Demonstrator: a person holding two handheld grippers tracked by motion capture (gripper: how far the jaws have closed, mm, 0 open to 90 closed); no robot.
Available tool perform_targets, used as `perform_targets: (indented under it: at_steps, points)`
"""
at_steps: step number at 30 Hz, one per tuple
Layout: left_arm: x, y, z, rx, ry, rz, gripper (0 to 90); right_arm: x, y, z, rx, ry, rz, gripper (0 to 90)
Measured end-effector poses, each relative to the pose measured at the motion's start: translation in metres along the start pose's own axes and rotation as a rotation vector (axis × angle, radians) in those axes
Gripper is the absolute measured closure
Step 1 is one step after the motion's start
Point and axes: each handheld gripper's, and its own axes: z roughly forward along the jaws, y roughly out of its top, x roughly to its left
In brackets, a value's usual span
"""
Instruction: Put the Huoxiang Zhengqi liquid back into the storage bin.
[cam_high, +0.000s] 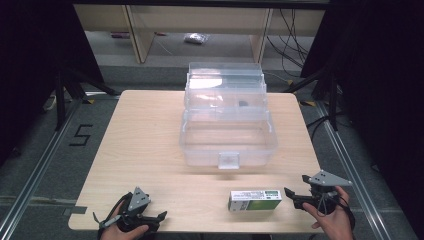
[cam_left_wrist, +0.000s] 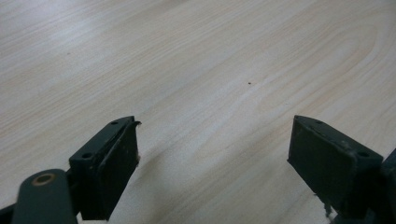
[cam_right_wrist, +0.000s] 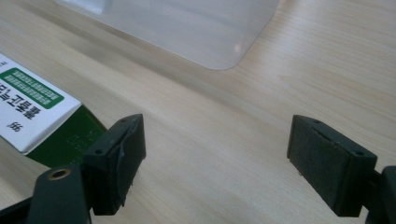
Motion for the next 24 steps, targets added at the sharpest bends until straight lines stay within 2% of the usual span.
perform_targets:
  at_steps: [1, 2, 3, 4, 5, 6, 7, 8, 9, 10, 11, 12, 13, 14, 15, 16, 18, 19, 21, 24]
  points:
    - [0.000, 0.000, 0.000, -0.001, 0.000, -0.001, 15.5, 0.002, 0.001, -0.001, 0.005, 0.006, 0.015, 20.6]
    - [0.000, 0.000, 0.000, -0.004, 0.001, -0.002, 15.5, -0.002, 0.002, -0.001, -0.014, -0.010, -0.043, 20.6]
    - [0.000, 0.000, 0.000, -0.005, 0.001, -0.002, 15.4, 0.000, 0.002, -0.002, -0.010, -0.009, -0.019, 20.6]
    - [0.000, 0.000, 0.000, -0.003, 0.000, 0.000, 15.4, -0.002, 0.003, -0.002, -0.021, -0.012, -0.044, 20.6]
    - [0.000, 0.000, 0.000, -0.005, -0.001, -0.001, 15.4, -0.002, 0.003, -0.002, -0.021, -0.012, -0.044, 20.6]
    - [0.000, 0.000, 0.000, -0.002, 0.000, 0.000, 15.5, 0.000, 0.003, -0.002, -0.016, 0.005, -0.010, 20.7]
    - [0.000, 0.000, 0.000, 0.000, 0.001, 0.001, 15.5, 0.001, 0.003, -0.003, -0.003, 0.001, 0.003, 20.7]
    - [0.000, 0.000, 0.000, -0.001, 0.001, 0.001, 15.4, -0.001, 0.005, -0.005, -0.018, -0.012, -0.044, 20.7]
    - [0.000, 0.000, 0.000, -0.004, 0.000, -0.001, 15.4, -0.001, 0.005, -0.005, -0.018, -0.012, -0.044, 20.7]
    - [-0.001, 0.000, 0.000, -0.005, 0.001, -0.001, 15.4, 0.000, 0.006, -0.005, -0.025, 0.007, -0.034, 20.8]
    - [0.001, 0.000, 0.000, 0.004, 0.010, 0.011, 15.4, 0.000, 0.006, -0.005, -0.025, 0.007, -0.034, 20.8]
    - [0.000, 0.000, 0.000, 0.003, 0.004, 0.003, 15.5, 0.003, 0.007, -0.009, 0.002, 0.006, 0.008, 20.8]
    - [0.000, 0.000, 0.000, -0.003, 0.001, -0.001, 15.4, -0.001, 0.009, -0.008, -0.024, 0.002, -0.050, 20.8]
    - [0.000, 0.000, 0.000, 0.001, 0.002, 0.001, 15.5, 0.003, 0.010, -0.010, -0.002, 0.020, 0.003, 20.8]
    - [0.000, 0.000, 0.000, -0.001, 0.002, 0.002, 15.5, 0.000, 0.012, -0.010, -0.024, 0.022, -0.034, 20.8]
    - [0.001, 0.000, 0.000, 0.008, 0.006, 0.009, 15.5, 0.003, 0.014, -0.013, -0.022, 0.044, -0.013, 20.8]
    - [0.001, 0.000, 0.000, 0.007, 0.010, 0.007, 15.4, 0.004, 0.016, -0.014, -0.021, 0.050, -0.016, 20.8]
    - [0.000, 0.000, 0.000, -0.002, 0.001, -0.004, 15.5, 0.004, 0.020, -0.016, -0.026, 0.053, -0.036, 20.8]
    - [0.000, 0.000, 0.001, 0.002, 0.003, 0.001, 15.5, 0.005, 0.025, -0.019, -0.032, 0.057, -0.054, 20.8]
    - [0.001, 0.000, 0.000, 0.006, 0.004, 0.002, 15.5, 0.009, 0.037, -0.023, -0.036, 0.092, -0.079, 20.7]
